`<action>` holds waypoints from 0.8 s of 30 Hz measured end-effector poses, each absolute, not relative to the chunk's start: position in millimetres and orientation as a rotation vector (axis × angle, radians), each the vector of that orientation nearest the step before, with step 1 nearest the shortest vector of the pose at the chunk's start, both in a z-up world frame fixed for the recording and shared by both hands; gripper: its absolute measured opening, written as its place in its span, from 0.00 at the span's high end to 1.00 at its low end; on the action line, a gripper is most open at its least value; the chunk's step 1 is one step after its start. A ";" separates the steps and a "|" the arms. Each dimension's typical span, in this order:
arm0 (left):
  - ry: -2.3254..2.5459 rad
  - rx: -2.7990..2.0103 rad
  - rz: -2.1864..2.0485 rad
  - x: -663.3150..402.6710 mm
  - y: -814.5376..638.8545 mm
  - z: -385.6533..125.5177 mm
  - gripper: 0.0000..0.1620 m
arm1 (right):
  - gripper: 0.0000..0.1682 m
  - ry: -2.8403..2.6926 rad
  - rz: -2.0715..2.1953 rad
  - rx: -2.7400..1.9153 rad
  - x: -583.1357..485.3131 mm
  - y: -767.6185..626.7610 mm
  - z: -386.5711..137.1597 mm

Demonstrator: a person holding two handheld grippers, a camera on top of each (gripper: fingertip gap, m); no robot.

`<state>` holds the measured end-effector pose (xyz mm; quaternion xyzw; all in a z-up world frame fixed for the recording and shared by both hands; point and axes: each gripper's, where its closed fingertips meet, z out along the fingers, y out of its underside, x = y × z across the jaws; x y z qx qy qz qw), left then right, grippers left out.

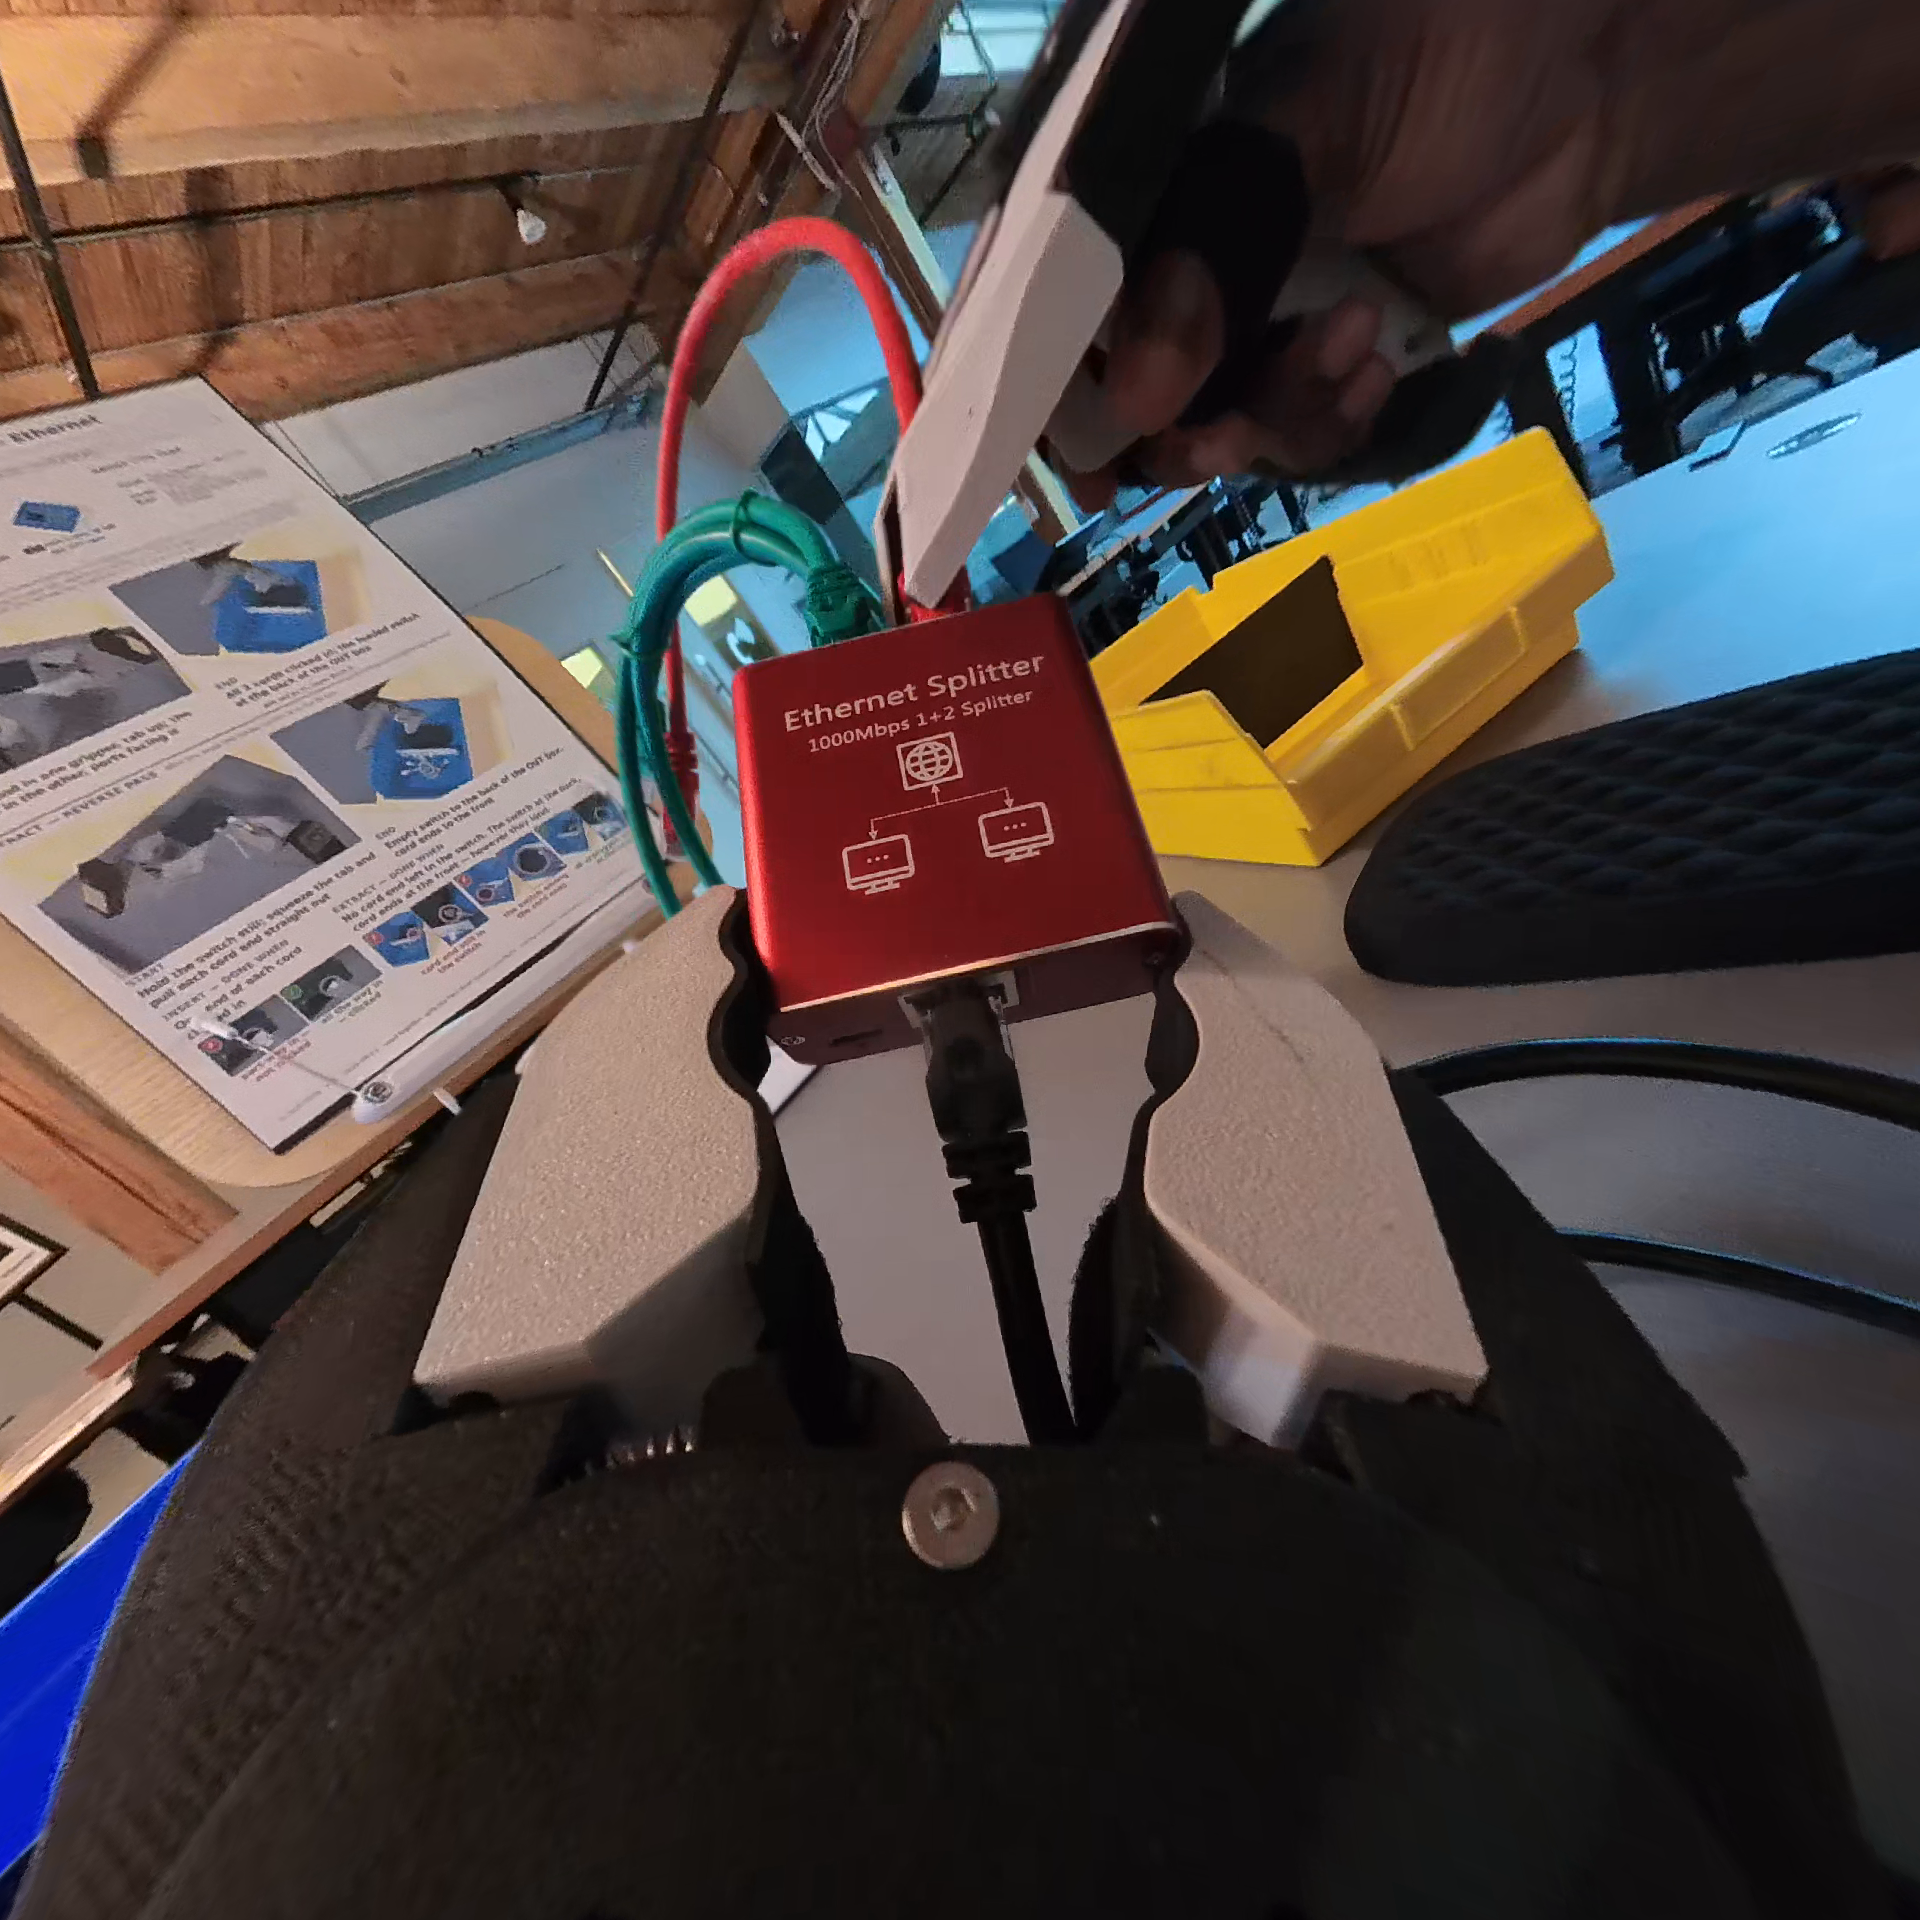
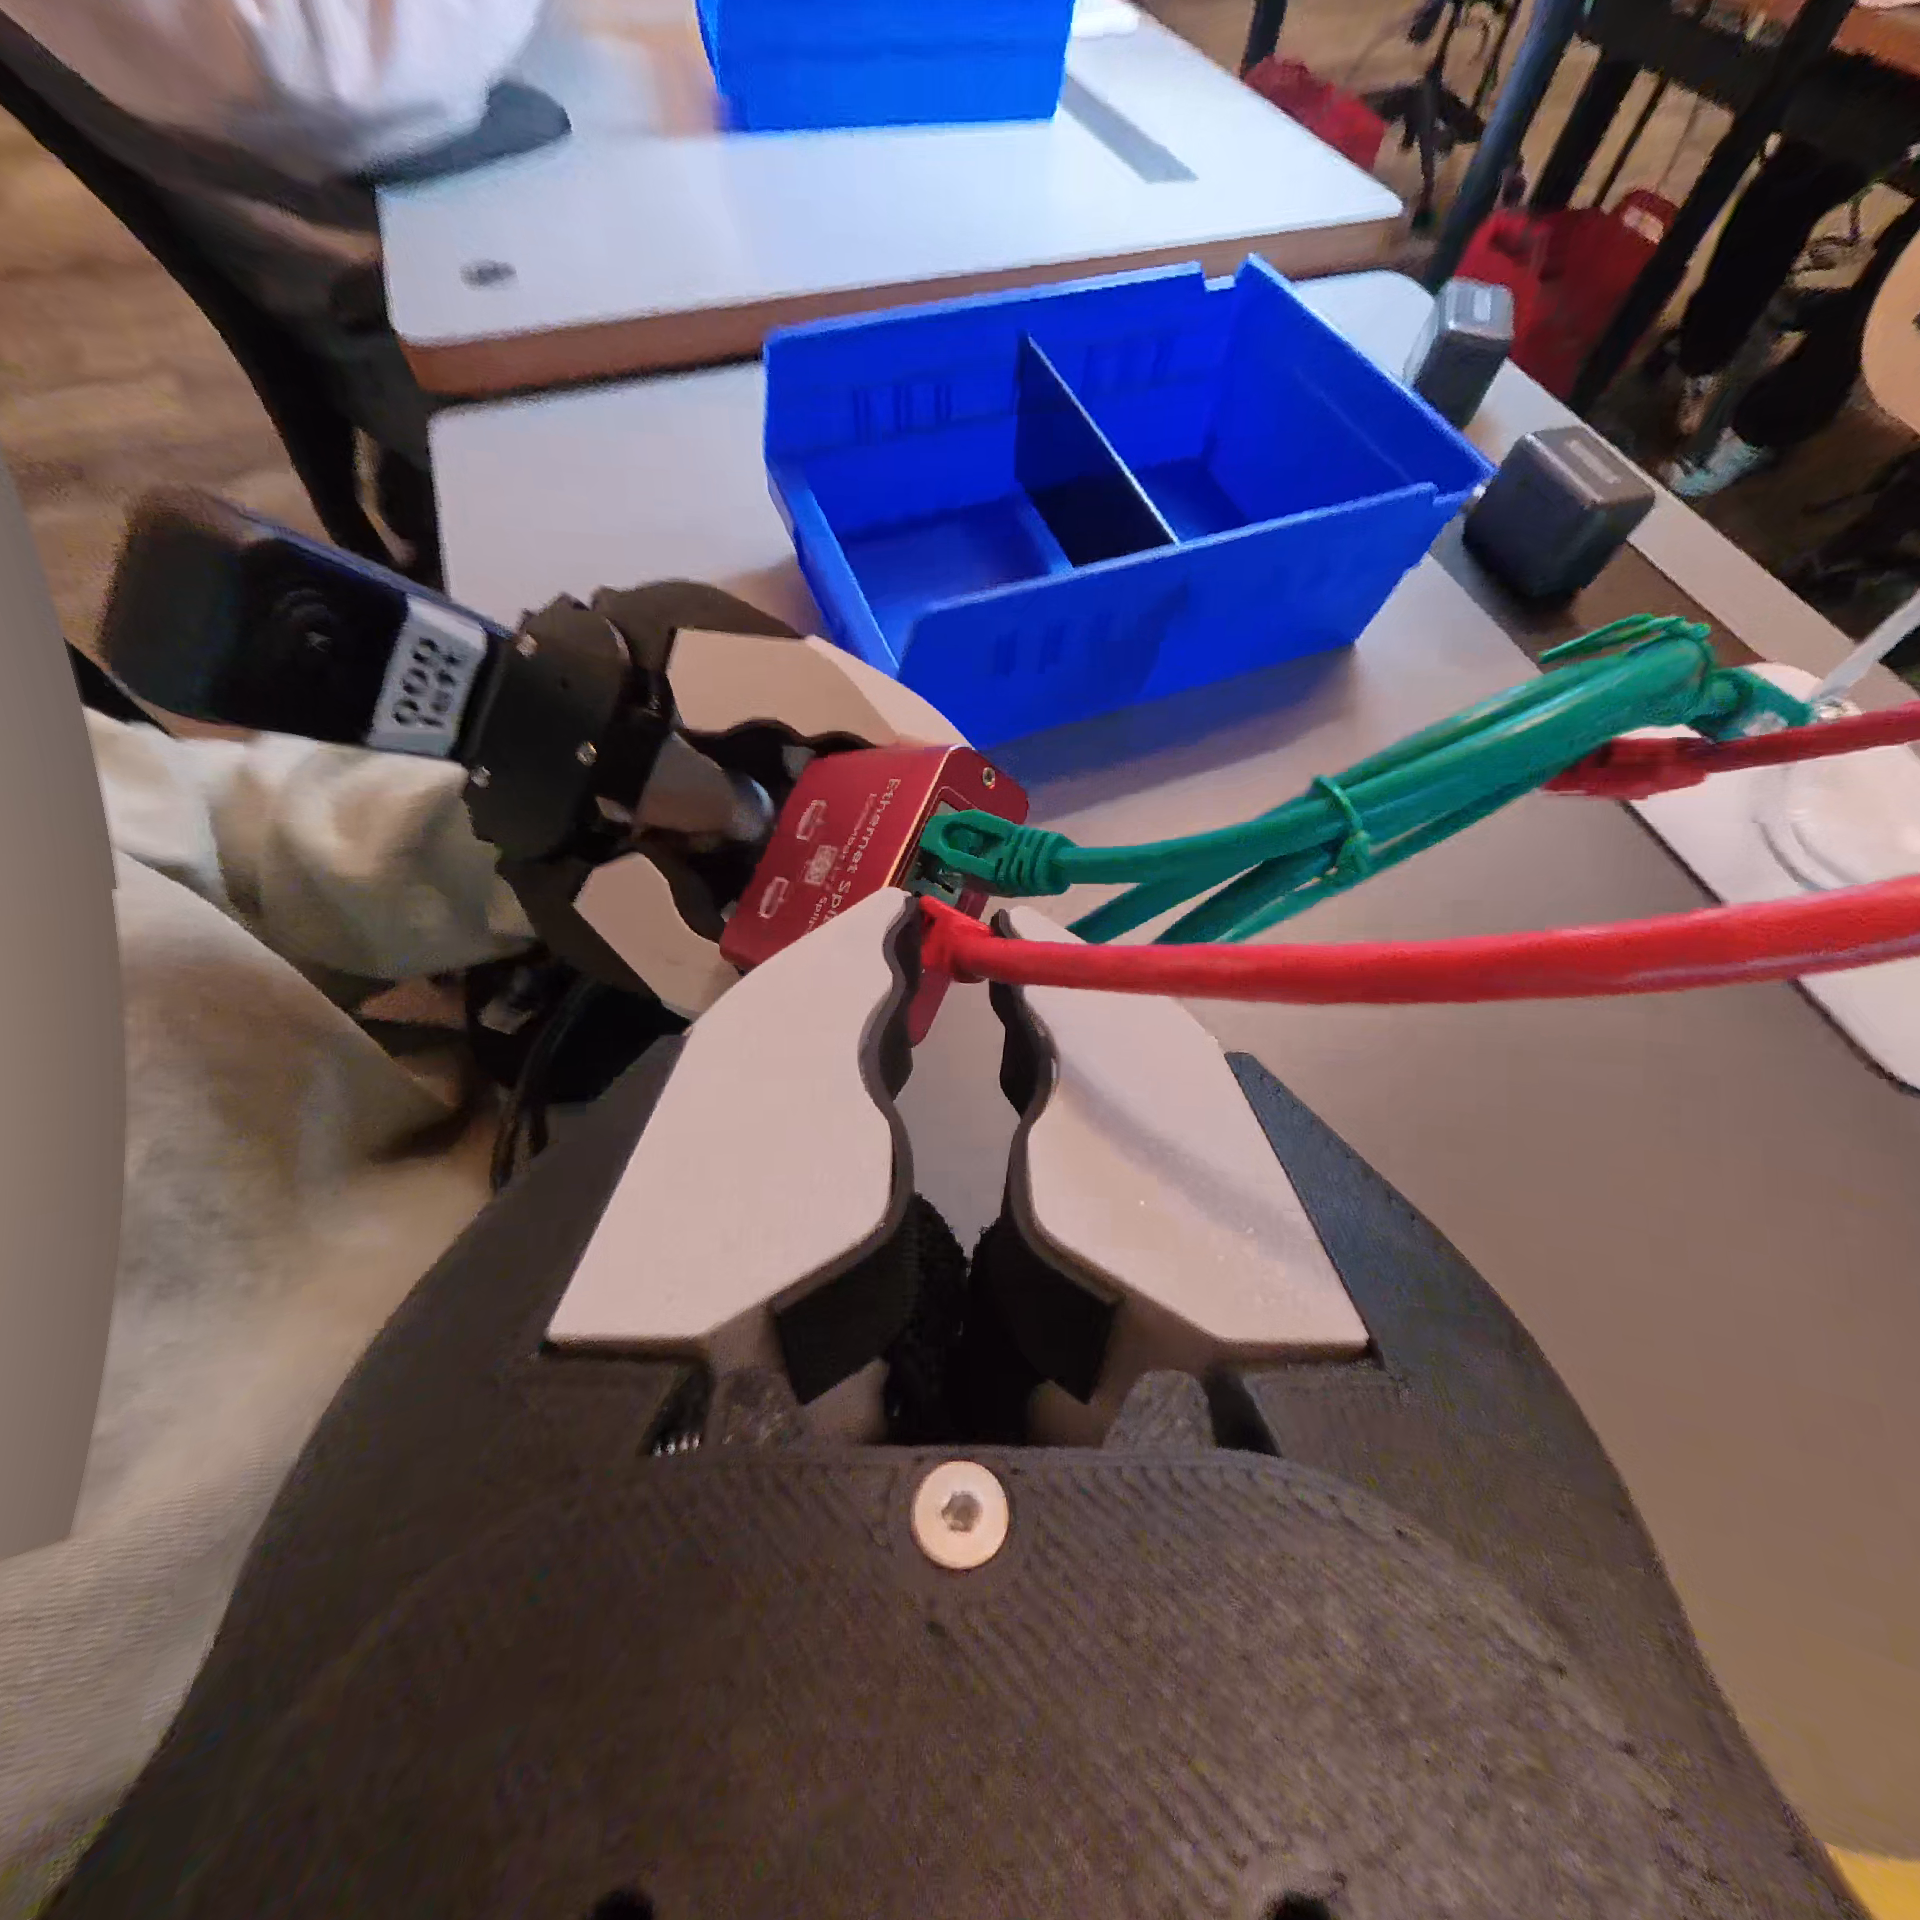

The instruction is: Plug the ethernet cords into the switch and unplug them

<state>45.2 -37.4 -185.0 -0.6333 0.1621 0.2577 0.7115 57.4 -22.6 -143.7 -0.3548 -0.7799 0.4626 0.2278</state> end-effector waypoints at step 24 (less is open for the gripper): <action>0.244 -1.345 0.477 28.5 -54.3 -177.9 0.55 | 0.93 -2.281 0.239 -1.077 170.9 212.7 -117.6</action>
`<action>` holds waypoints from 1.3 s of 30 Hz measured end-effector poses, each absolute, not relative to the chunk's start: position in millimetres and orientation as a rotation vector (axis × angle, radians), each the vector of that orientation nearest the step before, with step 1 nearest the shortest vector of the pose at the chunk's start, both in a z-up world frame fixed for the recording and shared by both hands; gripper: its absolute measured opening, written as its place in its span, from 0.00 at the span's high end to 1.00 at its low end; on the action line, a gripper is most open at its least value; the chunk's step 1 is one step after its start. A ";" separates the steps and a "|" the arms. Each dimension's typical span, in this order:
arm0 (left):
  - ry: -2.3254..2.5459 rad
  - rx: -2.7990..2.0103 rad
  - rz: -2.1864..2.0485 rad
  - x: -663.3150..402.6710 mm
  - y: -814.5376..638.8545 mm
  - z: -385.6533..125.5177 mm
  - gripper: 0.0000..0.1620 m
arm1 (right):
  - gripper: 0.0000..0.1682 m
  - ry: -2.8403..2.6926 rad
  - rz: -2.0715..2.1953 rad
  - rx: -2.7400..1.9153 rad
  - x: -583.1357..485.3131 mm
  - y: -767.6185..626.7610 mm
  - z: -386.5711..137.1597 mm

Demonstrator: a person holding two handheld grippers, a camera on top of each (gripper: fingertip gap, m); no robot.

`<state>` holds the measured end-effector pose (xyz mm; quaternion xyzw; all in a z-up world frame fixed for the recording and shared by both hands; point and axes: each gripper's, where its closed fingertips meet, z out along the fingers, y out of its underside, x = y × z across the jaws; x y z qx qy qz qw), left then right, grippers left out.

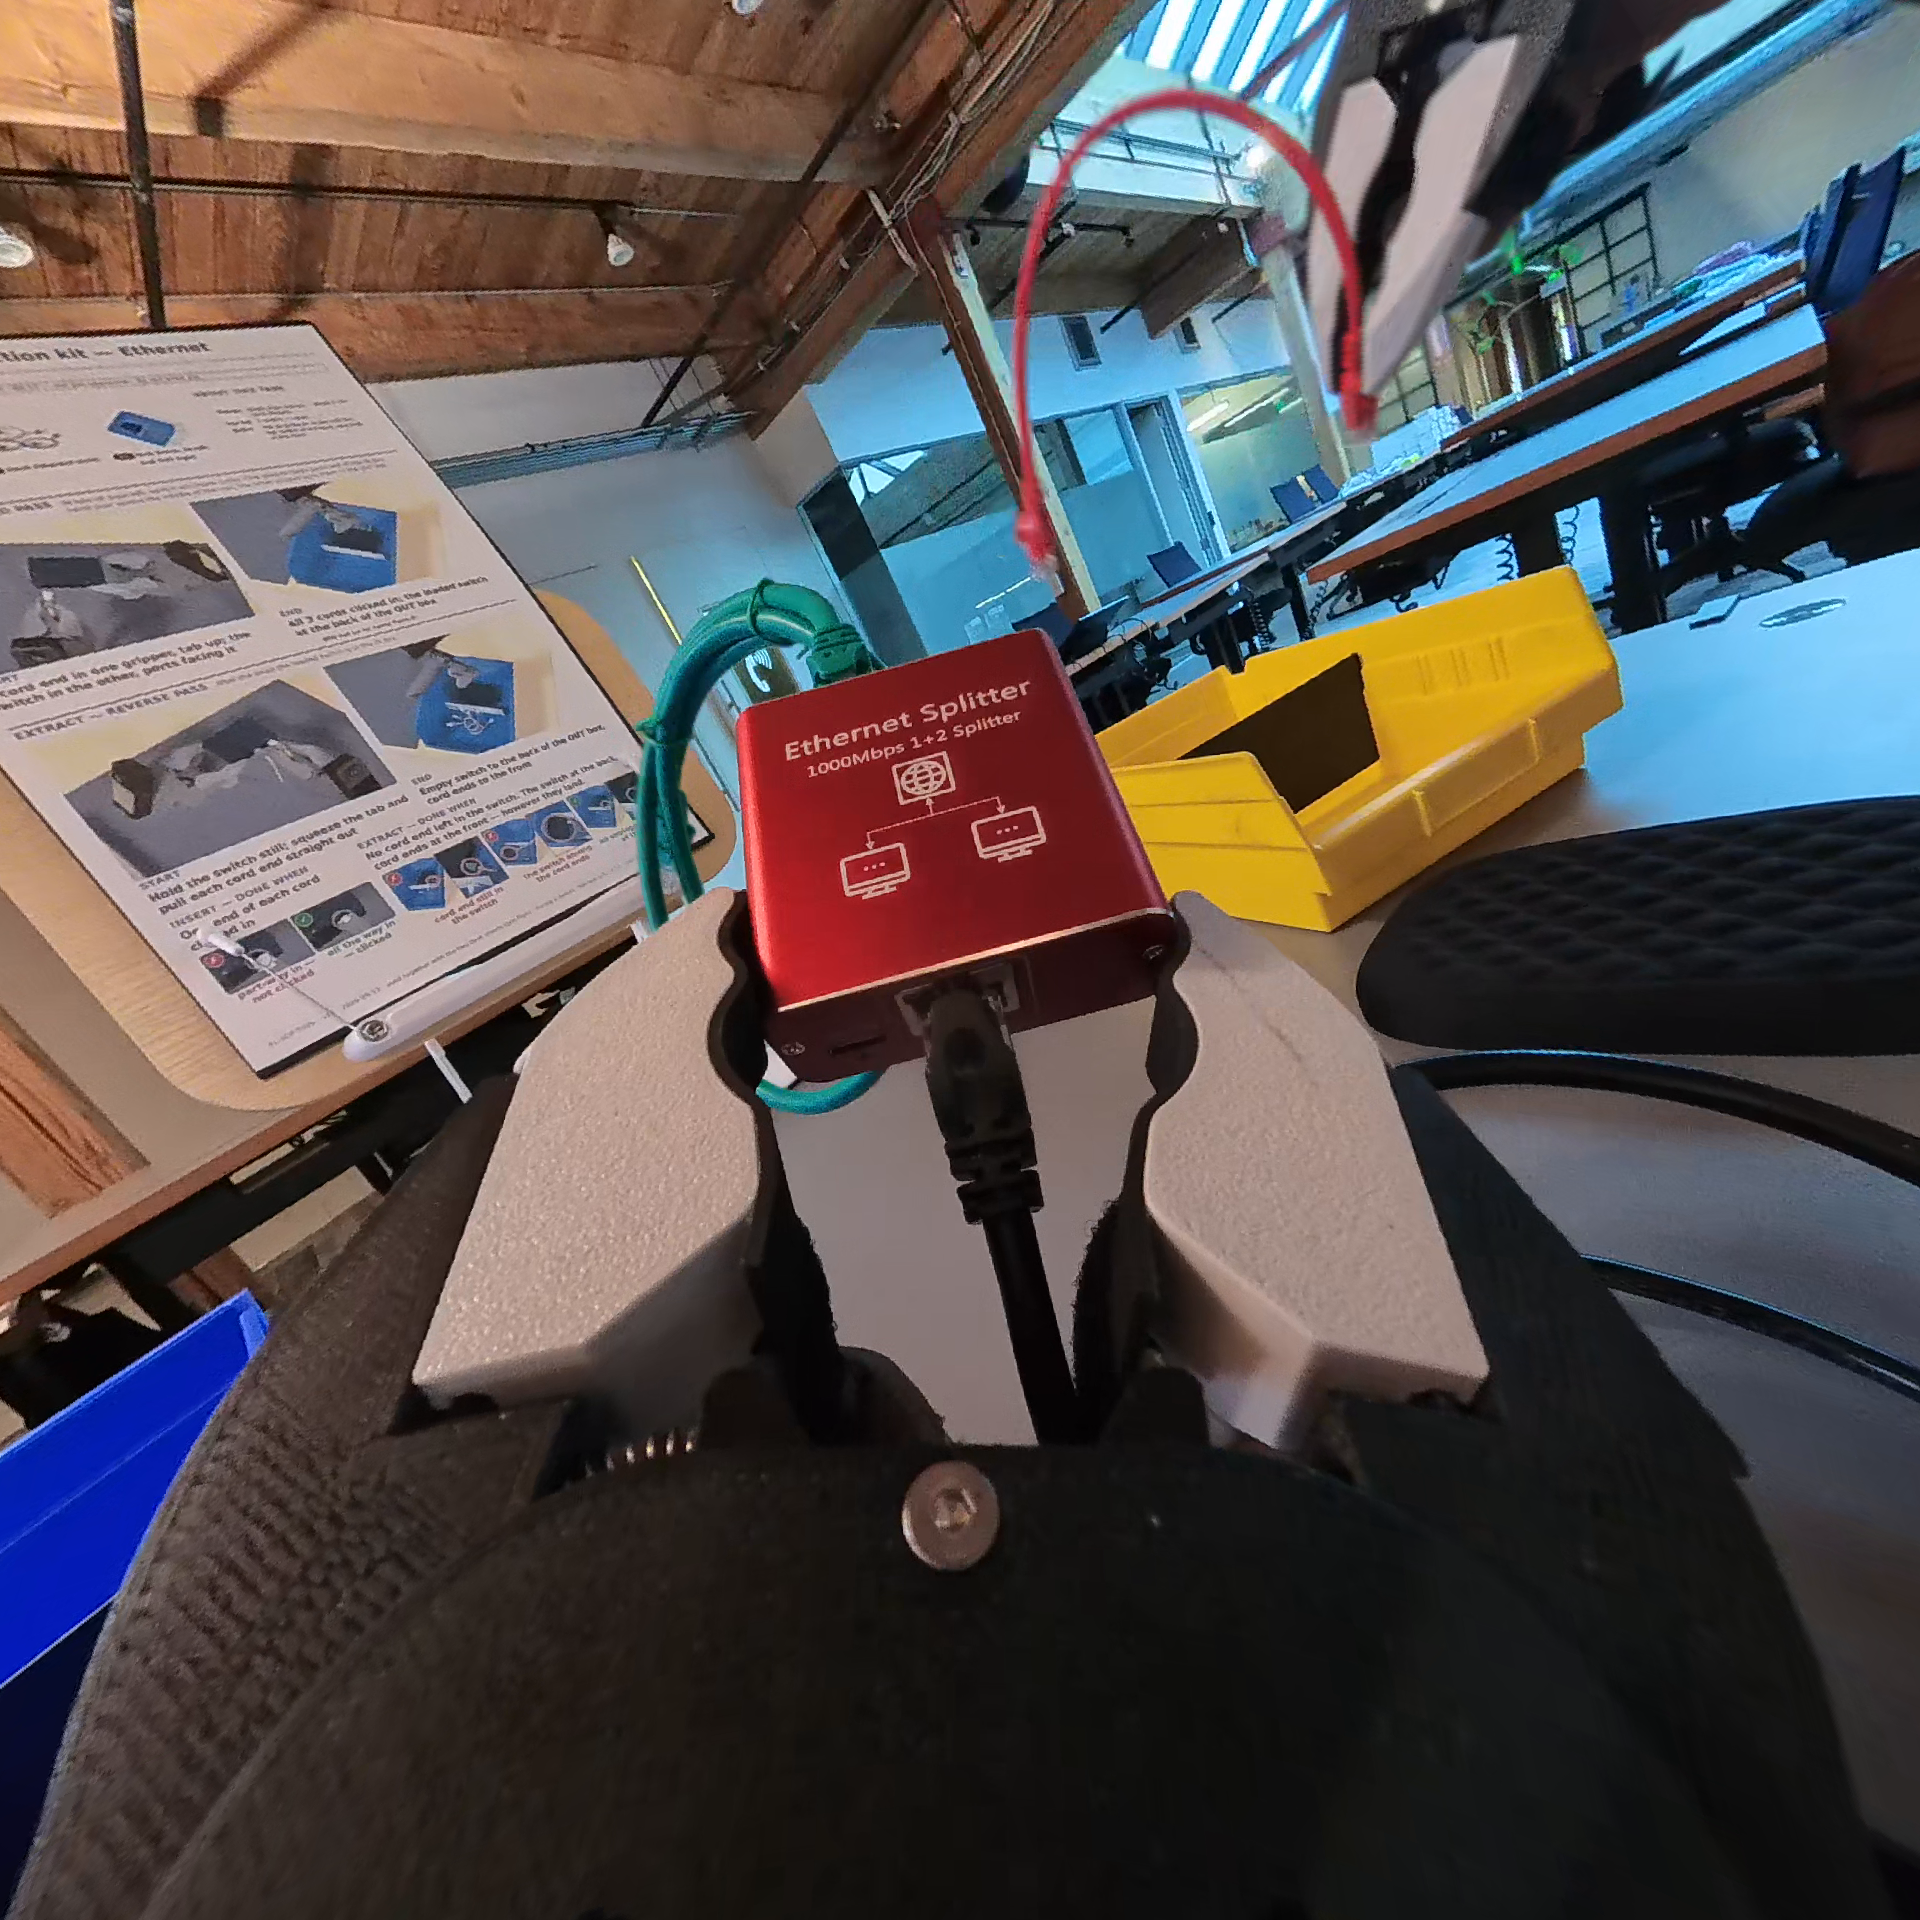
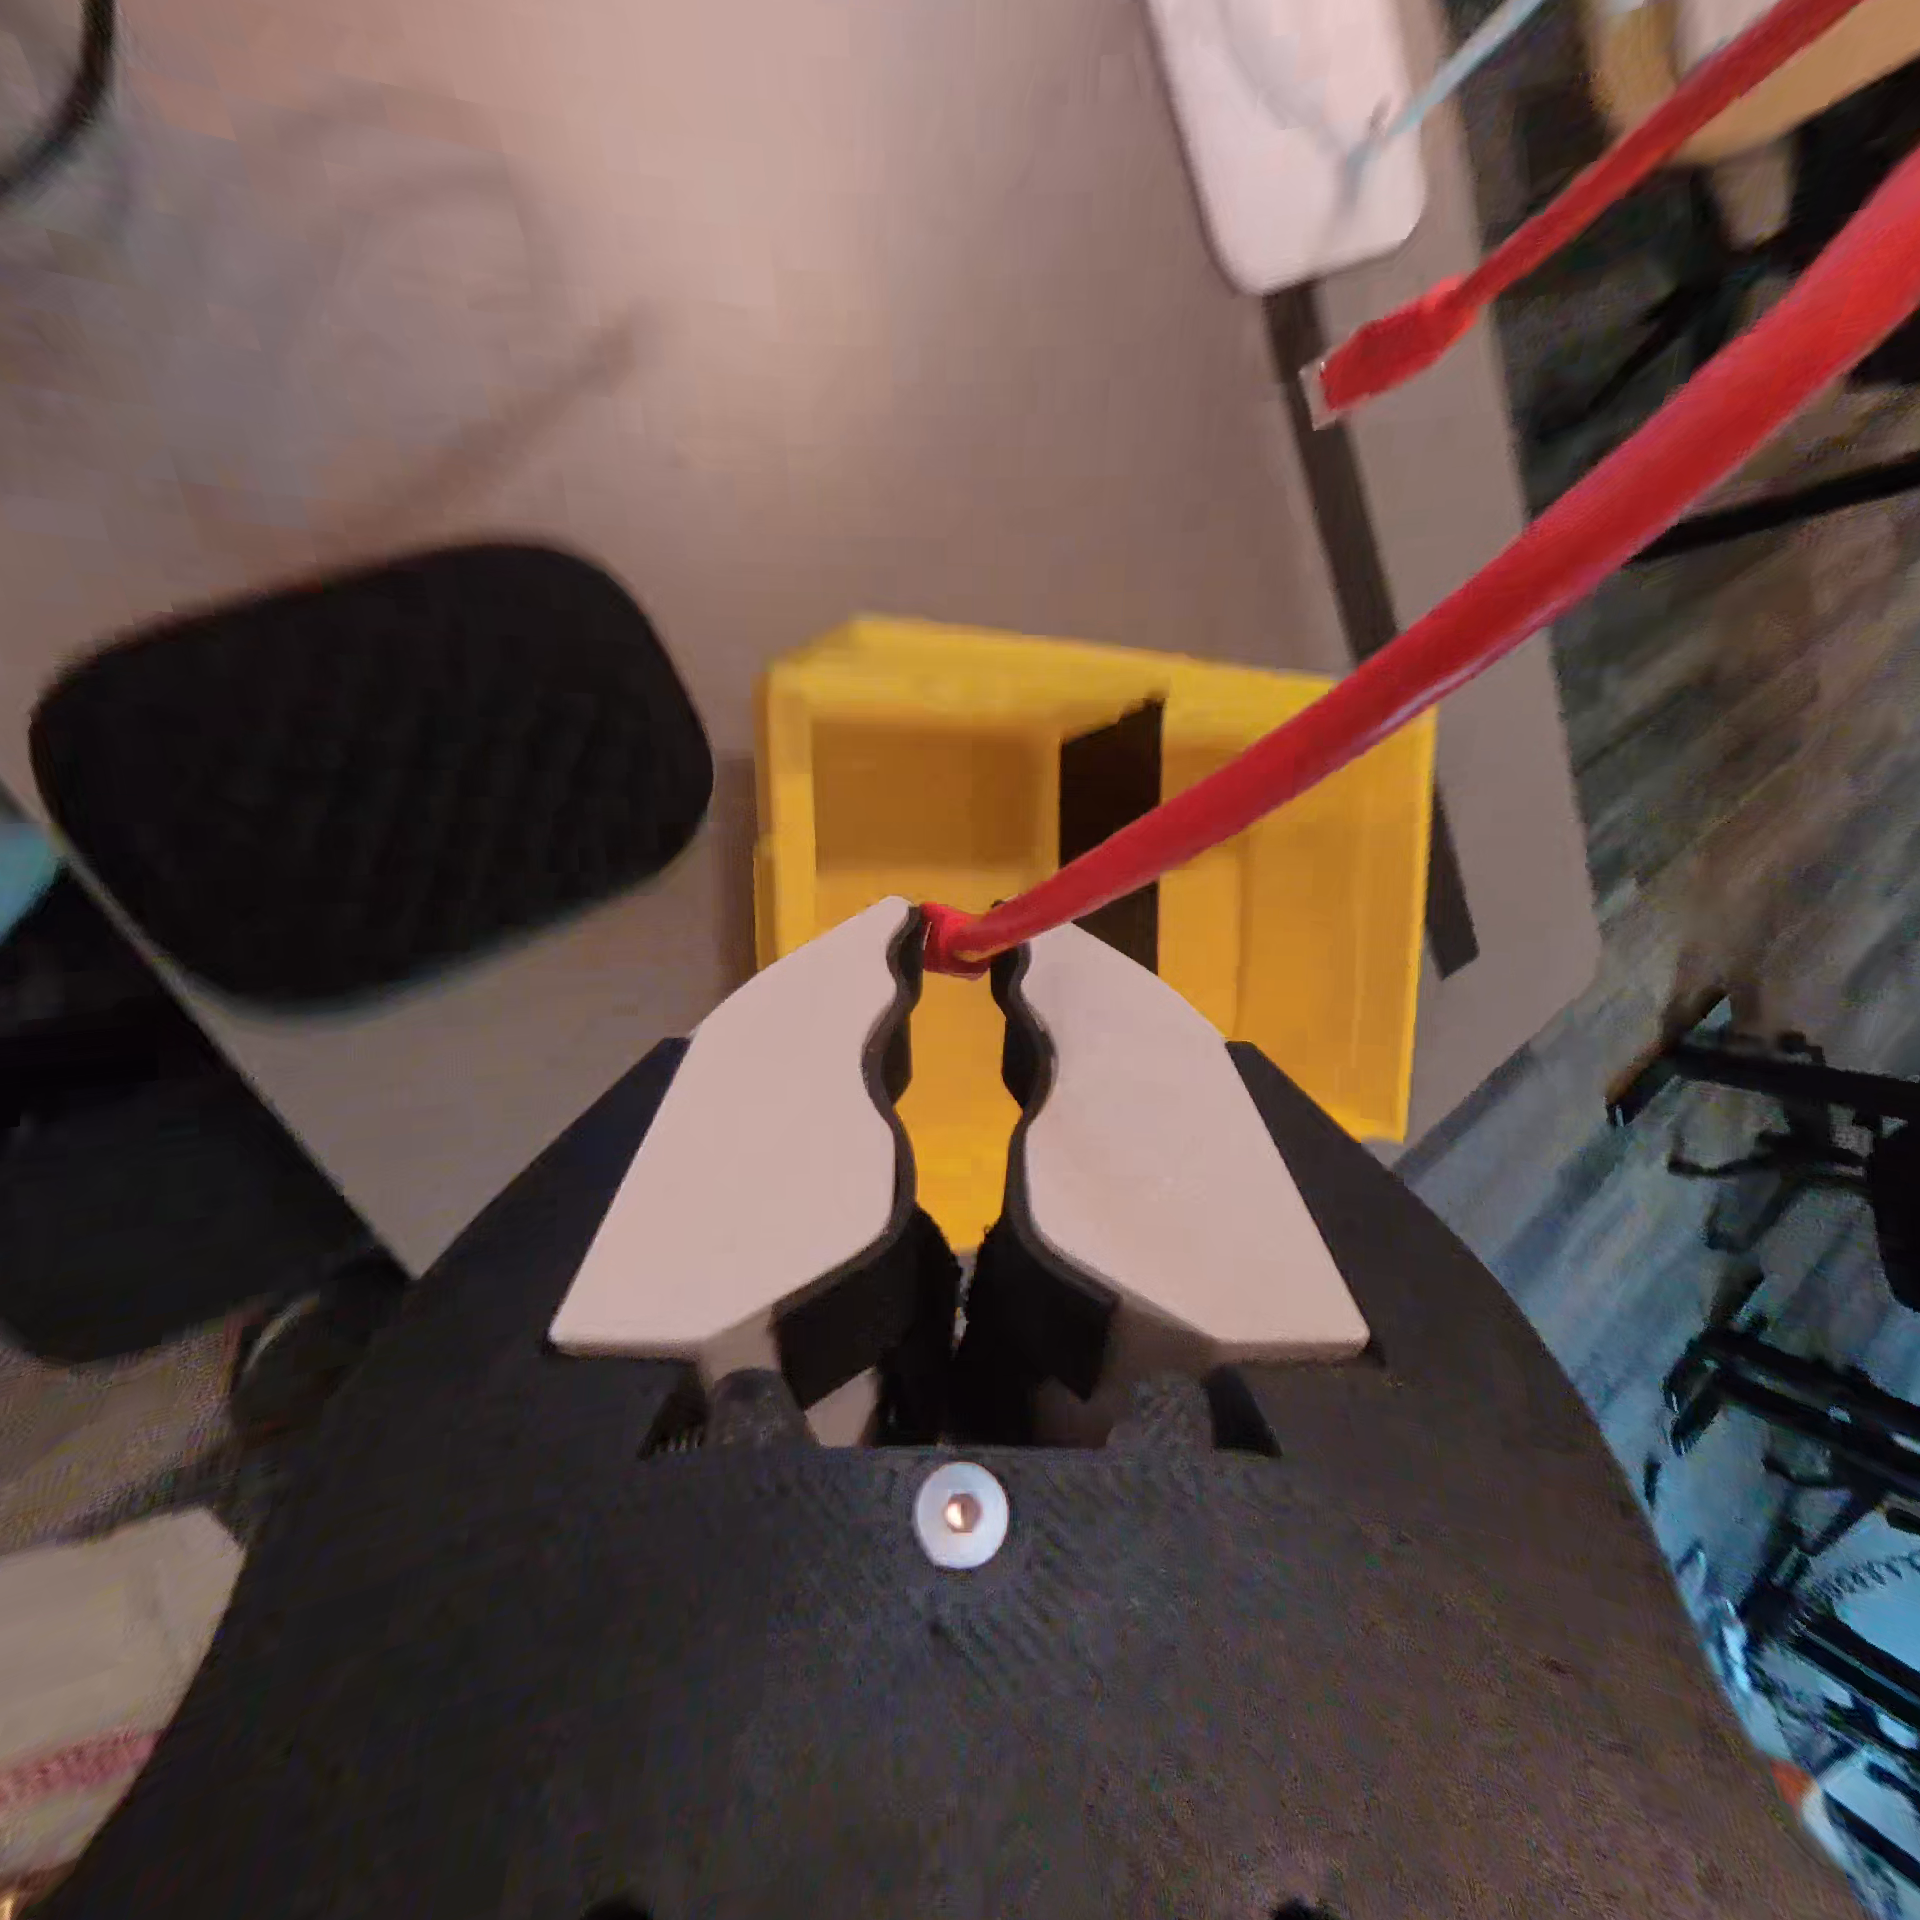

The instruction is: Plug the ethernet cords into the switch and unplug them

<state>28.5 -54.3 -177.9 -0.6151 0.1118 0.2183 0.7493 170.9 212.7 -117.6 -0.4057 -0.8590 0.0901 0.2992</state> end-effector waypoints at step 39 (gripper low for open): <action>0.255 -1.360 0.529 26.5 -50.7 -183.0 0.55 | 0.58 -1.917 0.956 -1.245 95.0 177.3 -133.4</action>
